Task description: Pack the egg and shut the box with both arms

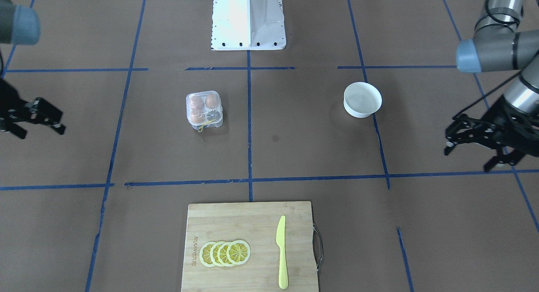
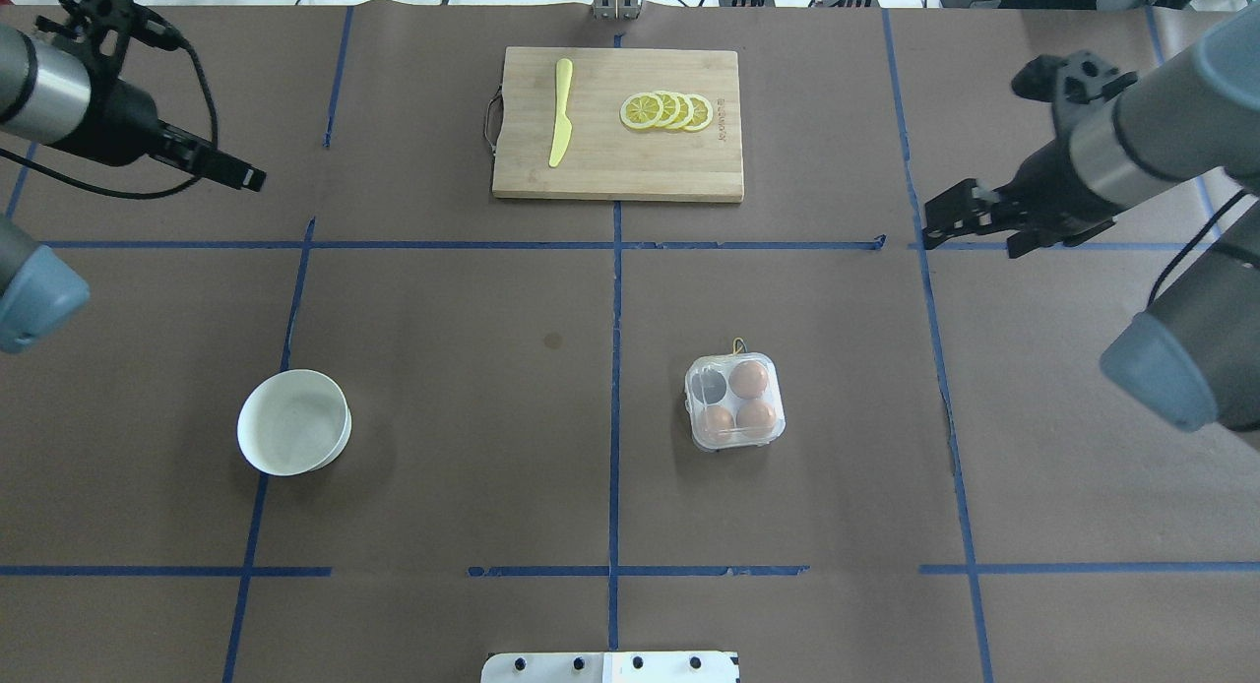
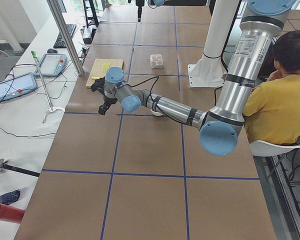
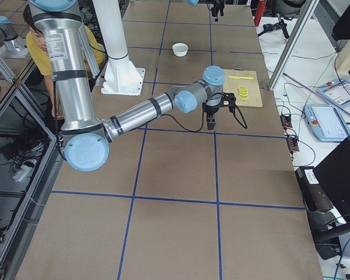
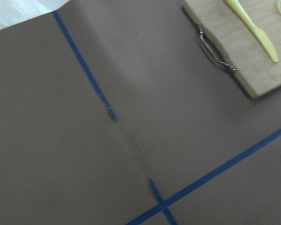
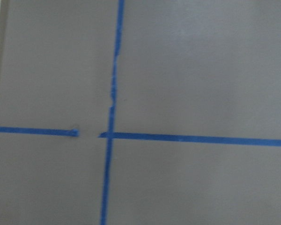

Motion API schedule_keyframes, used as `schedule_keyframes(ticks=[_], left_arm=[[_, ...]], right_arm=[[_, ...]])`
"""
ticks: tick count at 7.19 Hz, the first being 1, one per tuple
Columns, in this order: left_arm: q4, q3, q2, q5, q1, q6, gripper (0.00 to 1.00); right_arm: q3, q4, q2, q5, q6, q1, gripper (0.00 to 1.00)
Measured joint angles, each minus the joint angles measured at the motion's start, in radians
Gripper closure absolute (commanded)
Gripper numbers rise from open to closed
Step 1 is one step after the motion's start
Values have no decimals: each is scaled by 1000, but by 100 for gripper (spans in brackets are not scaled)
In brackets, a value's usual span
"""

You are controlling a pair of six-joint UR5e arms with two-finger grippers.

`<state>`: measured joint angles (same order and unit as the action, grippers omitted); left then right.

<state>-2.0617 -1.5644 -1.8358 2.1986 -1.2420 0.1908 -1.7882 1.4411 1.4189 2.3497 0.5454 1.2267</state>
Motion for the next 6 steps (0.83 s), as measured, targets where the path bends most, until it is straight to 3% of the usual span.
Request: schedule_keyframes(ticks=[3,6], left_arm=[[199,8,-25,1,-187,-187,0],[228,-64,-13,47,-302,-196,0]], right_arm=[[204,6,42,47,-376,235,0],[275,2,44,54,-448,276,0]])
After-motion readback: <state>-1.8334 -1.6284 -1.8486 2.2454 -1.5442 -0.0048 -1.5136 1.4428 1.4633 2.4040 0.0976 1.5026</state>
